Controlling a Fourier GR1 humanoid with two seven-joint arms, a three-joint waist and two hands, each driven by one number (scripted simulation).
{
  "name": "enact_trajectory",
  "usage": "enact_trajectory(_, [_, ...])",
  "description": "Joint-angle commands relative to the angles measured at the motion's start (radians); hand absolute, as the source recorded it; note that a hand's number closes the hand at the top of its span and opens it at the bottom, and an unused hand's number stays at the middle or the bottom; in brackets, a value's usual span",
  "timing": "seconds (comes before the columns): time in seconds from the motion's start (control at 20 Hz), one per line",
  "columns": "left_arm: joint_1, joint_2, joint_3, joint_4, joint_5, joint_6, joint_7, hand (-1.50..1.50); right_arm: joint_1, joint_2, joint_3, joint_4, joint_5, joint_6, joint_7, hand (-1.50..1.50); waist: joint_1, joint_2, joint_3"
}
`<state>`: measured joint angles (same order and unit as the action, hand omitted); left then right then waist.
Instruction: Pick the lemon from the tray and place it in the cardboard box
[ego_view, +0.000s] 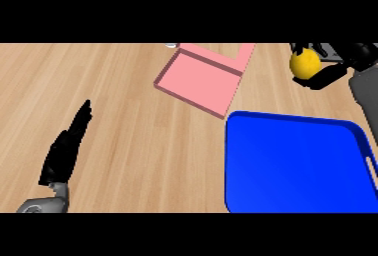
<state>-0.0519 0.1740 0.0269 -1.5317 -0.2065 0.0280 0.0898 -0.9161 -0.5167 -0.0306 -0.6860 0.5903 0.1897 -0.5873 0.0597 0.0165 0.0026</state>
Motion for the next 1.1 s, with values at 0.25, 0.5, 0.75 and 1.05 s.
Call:
enact_trajectory(0.25, [0.064,0.006,0.017,-0.055,0.007,-0.003,0.010,0.00,-0.249,0.112,-0.039,0.157,-0.050,0.085,-0.050,1.50,-0.020,-0.010,-0.002])
enact_trajectory(0.5, [-0.001,0.010,0.037,0.023,0.000,0.001,-0.011,0.00,-0.348,0.182,-0.037,0.260,-0.017,0.037,0.005,1.50,-0.026,-0.005,-0.003])
enact_trajectory(0.75, [0.063,0.029,0.038,-0.046,0.027,-0.043,-0.017,0.00,-0.420,0.285,-0.030,0.312,0.009,-0.034,0.102,1.50,-0.017,-0.006,-0.003])
enact_trajectory(1.05, [0.004,0.024,0.047,-0.008,0.021,-0.033,0.001,0.00,-0.458,0.385,0.010,0.412,0.066,-0.074,0.142,1.50,-0.014,-0.001,-0.003])
